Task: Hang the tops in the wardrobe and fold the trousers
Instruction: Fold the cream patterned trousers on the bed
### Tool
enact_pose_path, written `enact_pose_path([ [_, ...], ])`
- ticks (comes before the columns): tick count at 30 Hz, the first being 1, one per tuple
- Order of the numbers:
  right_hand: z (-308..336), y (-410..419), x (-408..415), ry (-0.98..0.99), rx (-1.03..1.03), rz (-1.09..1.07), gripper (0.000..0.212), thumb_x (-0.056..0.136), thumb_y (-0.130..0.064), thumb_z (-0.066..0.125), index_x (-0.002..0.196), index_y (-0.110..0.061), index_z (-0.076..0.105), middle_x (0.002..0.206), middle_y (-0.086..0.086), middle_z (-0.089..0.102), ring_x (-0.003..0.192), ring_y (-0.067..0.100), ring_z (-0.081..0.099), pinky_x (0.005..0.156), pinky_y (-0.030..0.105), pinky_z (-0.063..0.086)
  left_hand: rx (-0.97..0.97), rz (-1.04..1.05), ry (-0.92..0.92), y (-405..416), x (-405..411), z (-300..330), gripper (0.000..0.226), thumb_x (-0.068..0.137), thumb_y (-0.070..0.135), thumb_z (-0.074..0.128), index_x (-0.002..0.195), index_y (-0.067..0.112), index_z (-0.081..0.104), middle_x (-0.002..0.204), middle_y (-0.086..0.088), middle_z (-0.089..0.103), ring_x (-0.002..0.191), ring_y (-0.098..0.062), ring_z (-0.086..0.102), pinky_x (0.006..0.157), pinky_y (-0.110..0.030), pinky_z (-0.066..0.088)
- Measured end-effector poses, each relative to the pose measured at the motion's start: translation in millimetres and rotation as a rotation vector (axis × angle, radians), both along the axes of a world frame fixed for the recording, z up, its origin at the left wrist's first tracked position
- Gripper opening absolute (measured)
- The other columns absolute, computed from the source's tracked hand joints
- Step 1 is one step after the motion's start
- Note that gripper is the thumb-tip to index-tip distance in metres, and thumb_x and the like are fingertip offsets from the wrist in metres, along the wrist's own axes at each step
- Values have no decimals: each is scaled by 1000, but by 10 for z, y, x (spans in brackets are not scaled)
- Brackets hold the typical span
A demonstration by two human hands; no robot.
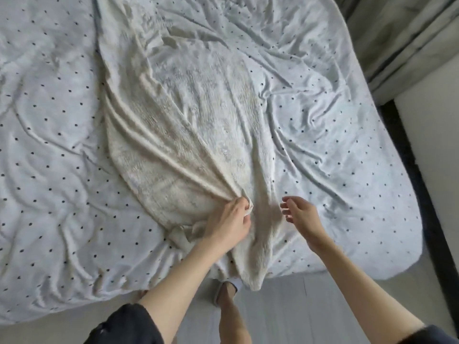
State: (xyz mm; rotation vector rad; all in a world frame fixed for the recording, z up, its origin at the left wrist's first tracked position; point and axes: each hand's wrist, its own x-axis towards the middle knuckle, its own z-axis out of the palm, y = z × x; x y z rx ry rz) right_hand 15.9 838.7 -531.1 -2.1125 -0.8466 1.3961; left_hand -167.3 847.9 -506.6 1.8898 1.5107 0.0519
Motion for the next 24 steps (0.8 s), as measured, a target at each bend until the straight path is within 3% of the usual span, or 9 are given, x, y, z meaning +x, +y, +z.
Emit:
enact_pose_path([
  [3, -207, -6, 101, -41, -90, 96, 27, 96, -9, 42, 116, -4, 60, 94, 4, 63, 85, 18, 60, 84, 33, 52, -7, -29, 75, -39, -34, -60, 15, 96, 22, 43, 109, 17, 50, 113, 2, 60, 90, -20, 59, 62, -31, 44],
  [5, -262, 30, 73, -69, -96, 177, 25, 94, -12, 51, 115, -5, 61, 100, 7, 64, 92, 21, 60, 86, 34, 51, -43, -33, 118, -68, -57, -96, 21, 97, 23, 43, 117, 19, 48, 119, 3, 59, 97, -20, 59, 65, -30, 44],
  [8, -277, 82, 3, -82, -133, 317, 8, 91, -15, 55, 85, -12, 59, 77, 2, 56, 72, 16, 54, 64, 25, 43, -96, 1, 174, -85, -87, -150, 29, 96, 23, 45, 125, 19, 46, 122, -2, 60, 106, -23, 59, 78, -36, 50],
  [9, -280, 89, 25, -87, -156, 357, 20, 91, -16, 55, 71, -12, 50, 66, 0, 48, 61, 13, 45, 54, 22, 34, -115, 20, 162, -82, -75, -159, 30, 96, 23, 46, 125, 19, 46, 120, -3, 61, 107, -24, 59, 80, -38, 50],
  [11, -289, 61, 133, -1, -170, 336, 32, 89, -21, 58, 64, -6, 45, 60, 5, 40, 56, 14, 35, 51, 23, 25, -168, 73, 111, -69, -45, -156, 30, 94, 21, 50, 123, 16, 48, 113, -5, 62, 104, -25, 58, 81, -37, 49],
  [13, -209, -17, 276, 60, -106, 241, 36, 89, -29, 59, 69, 1, 53, 65, 7, 44, 60, 17, 39, 52, 22, 28, -229, 148, 55, -56, 5, -132, 29, 92, 16, 52, 120, 11, 51, 109, -8, 62, 103, -27, 57, 81, -34, 44],
  [18, 37, -227, 657, -84, 97, 98, 46, 92, -31, 58, 58, -10, 36, 51, -3, 28, 43, 6, 24, 40, 16, 19, -308, 317, -29, -37, 108, -82, 14, 88, 12, 55, 101, 10, 57, 98, -6, 61, 92, -20, 57, 72, -26, 39],
  [21, 100, -288, 828, -141, 97, 196, 39, 88, -33, 63, 61, -9, 52, 53, -2, 45, 49, 10, 37, 47, 19, 26, -335, 341, -36, -48, 137, -69, 8, 87, 14, 57, 93, 9, 53, 93, -4, 58, 83, -17, 53, 59, -25, 36],
  [24, 104, -335, 926, -224, -31, 438, 51, 85, -39, 66, 54, -15, 33, 51, -3, 32, 50, 11, 29, 48, 23, 20, -384, 434, -81, -79, 161, -69, 16, 87, 14, 58, 98, 11, 46, 91, -1, 53, 84, -18, 52, 58, -23, 37],
])
